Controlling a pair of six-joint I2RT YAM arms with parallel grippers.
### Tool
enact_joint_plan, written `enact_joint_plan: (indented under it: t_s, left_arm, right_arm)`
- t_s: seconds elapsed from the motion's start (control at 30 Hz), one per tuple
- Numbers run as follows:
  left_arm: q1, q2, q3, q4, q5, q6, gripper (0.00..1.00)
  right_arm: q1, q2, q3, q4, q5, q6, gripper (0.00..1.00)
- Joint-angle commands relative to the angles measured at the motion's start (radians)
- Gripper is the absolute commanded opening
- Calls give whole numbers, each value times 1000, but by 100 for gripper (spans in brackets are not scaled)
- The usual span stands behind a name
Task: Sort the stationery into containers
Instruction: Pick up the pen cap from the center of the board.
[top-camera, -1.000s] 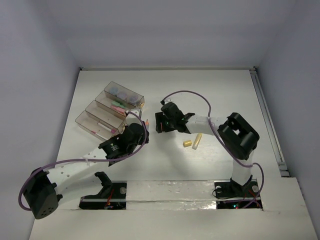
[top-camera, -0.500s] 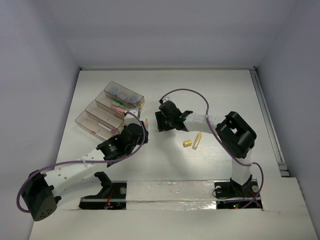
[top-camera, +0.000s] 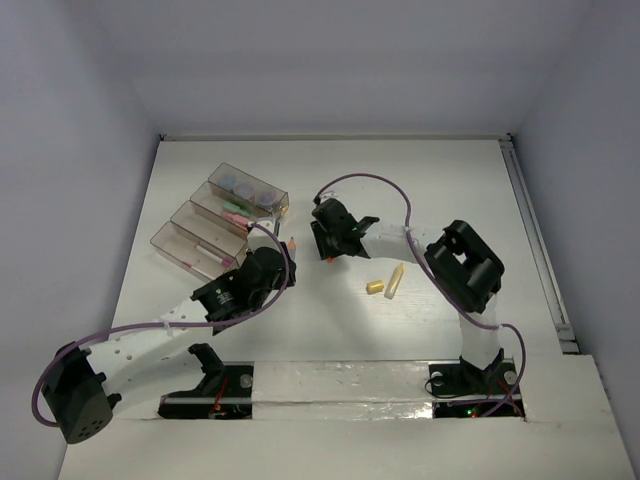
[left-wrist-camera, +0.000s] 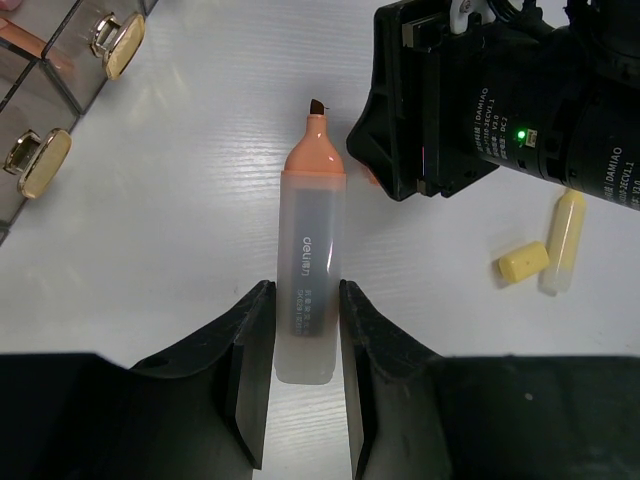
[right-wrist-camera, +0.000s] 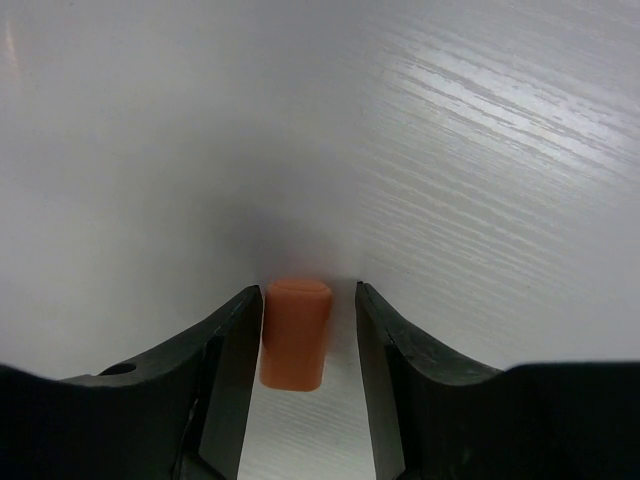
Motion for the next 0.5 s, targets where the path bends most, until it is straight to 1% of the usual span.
enact_joint_plan:
  t_s: [0.0,0.17,0.2,0.27,0.3,0.4,0.43,0.47]
  left_arm:
    - [3,-20,-4,10,-16,-5,0]
    - [3,-17,-10,14,-12,-5,0]
    - [3,-16,-8,16,-10,-5,0]
    - [3,-11,-10,19,-10,-3,0]
    - [3,-7,-10,24,-7,-5,0]
    - [3,3,-22,47,14,-12,0]
    - [3,6,-27,54,24,-15,0]
    - [3,6,-36,71,39,-21,0]
  right_arm:
    - [-5,34,27,-59,42,-26,47]
    - [4,31,31,-73,51,-26,41]
    - [4,31,34,-79,52,-24,37]
    - [4,25,39,-94,55,-24,31]
    - [4,22,41,-99,57,-24,25]
    - [4,-14,25,-88,75,-14,18]
    - [4,-31,1,-59,81,-3,14]
    - [4,-49,-11,-42,82,3,13]
